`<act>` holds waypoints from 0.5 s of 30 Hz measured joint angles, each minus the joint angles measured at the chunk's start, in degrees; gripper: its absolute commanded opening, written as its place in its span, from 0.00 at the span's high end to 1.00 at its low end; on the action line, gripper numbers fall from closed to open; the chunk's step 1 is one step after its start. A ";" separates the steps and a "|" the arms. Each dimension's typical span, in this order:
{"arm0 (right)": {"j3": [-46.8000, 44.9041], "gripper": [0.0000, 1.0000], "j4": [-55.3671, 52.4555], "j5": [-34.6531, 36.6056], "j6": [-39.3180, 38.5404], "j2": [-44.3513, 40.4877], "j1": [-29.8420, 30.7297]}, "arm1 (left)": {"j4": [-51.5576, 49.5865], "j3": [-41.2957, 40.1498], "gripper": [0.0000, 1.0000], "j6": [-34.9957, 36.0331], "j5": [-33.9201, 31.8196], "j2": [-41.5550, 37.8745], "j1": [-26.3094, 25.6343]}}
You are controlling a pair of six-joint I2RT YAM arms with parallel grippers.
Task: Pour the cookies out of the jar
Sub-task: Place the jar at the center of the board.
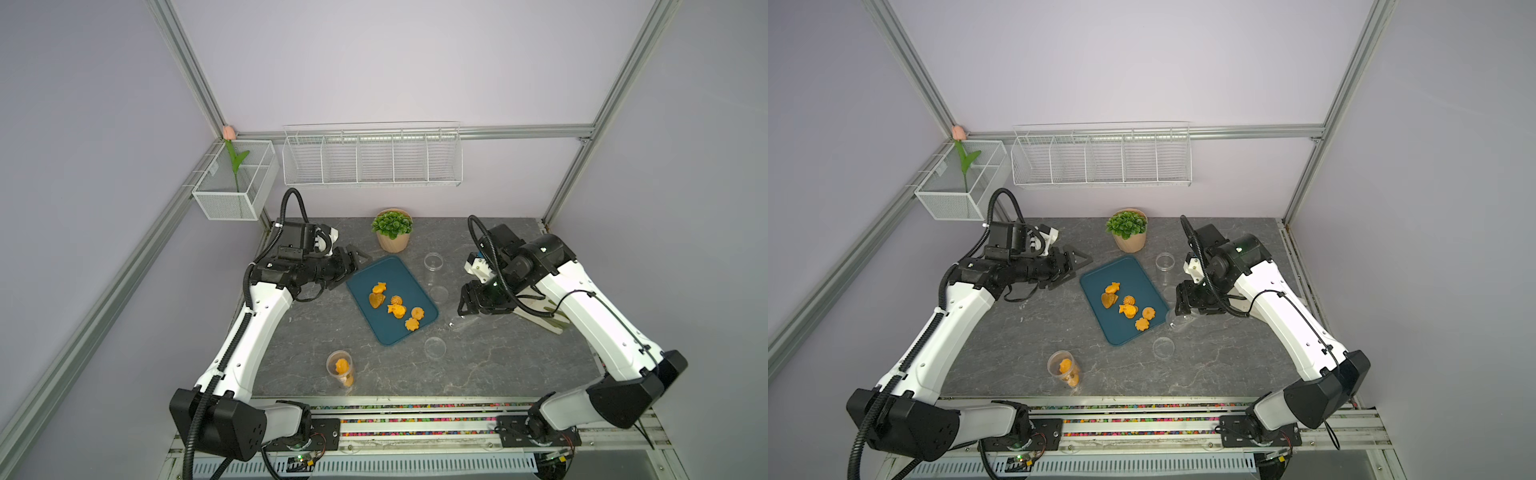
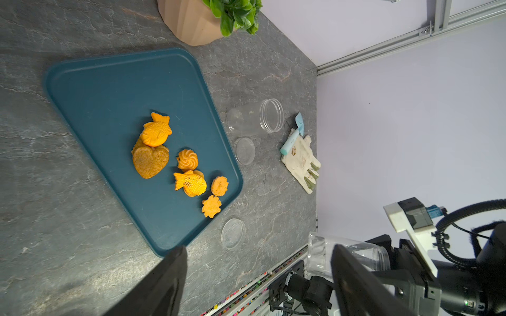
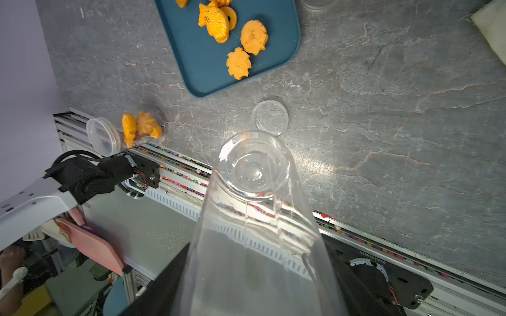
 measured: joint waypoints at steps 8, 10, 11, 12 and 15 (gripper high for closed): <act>5.27 0.32 -1.75 5.25 -0.44 6.67 4.96 | -0.61 -0.15 0.18 0.00 -0.24 -0.42 0.00; 6.69 0.31 -2.14 6.80 -0.72 8.79 6.16 | -0.87 -0.17 0.18 0.00 -0.42 -0.55 0.00; 7.19 0.31 -2.29 7.19 -0.83 9.66 6.64 | -1.03 -0.17 0.18 0.00 -0.48 -0.61 0.00; 7.98 0.31 -2.56 8.00 -0.90 10.84 7.32 | -1.14 -0.17 0.18 0.02 -0.57 -0.72 0.00; 9.86 0.31 -2.80 9.64 -1.27 13.92 9.03 | -1.49 -0.17 0.18 0.17 -0.63 -0.94 0.00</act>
